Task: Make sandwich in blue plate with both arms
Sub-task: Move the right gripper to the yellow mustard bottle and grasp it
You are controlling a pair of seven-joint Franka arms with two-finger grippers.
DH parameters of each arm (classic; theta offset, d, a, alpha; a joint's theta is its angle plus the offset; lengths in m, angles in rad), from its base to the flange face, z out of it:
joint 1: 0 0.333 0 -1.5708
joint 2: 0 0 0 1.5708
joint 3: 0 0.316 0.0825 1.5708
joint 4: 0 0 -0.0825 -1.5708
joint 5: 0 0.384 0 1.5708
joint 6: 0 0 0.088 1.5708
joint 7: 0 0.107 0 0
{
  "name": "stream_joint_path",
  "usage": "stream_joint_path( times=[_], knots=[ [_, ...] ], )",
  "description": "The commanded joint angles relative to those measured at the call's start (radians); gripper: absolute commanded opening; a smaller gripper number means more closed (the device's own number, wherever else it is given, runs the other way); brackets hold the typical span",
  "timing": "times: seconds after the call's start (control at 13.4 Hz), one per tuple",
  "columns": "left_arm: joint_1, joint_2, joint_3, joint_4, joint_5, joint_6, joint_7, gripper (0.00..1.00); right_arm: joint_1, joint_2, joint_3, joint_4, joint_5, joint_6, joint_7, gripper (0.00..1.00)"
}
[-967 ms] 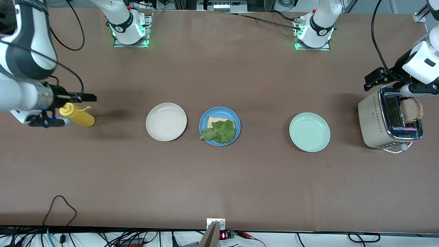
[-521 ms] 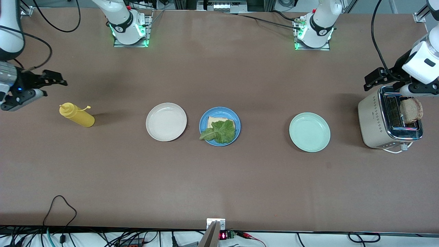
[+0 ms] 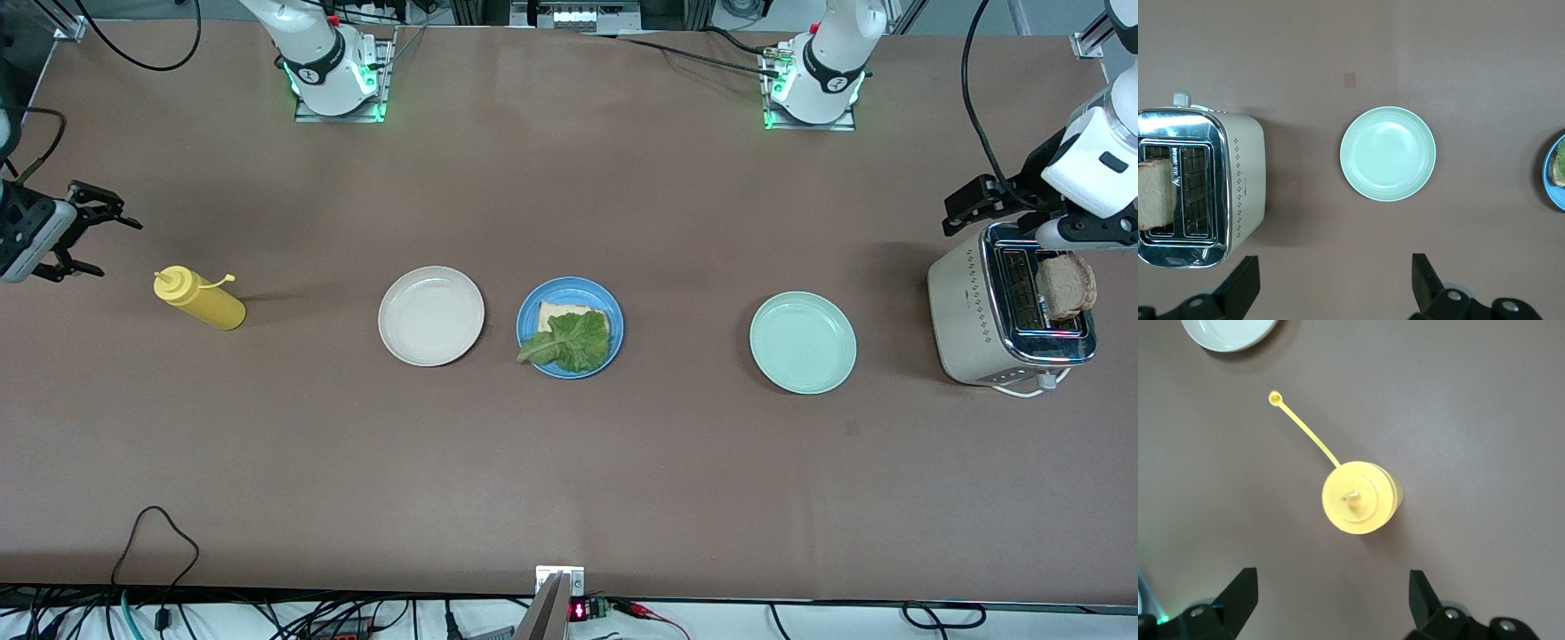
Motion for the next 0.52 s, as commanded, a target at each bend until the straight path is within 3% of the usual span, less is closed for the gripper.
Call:
stream_joint_path(
  times=[0.0, 0.45],
  knots=[
    [0.004, -0.020, -0.006, -0.023, -0.002, 0.011, -0.008, 1.00, -0.076, 0.076, 0.019, 0.001, 0.112, 0.049, -0.202, 1.00],
    [0.004, -0.019, -0.006, -0.023, -0.002, 0.008, -0.008, 1.00, -0.170, 0.198, 0.028, 0.015, 0.272, 0.052, -0.485, 1.00]
  ],
)
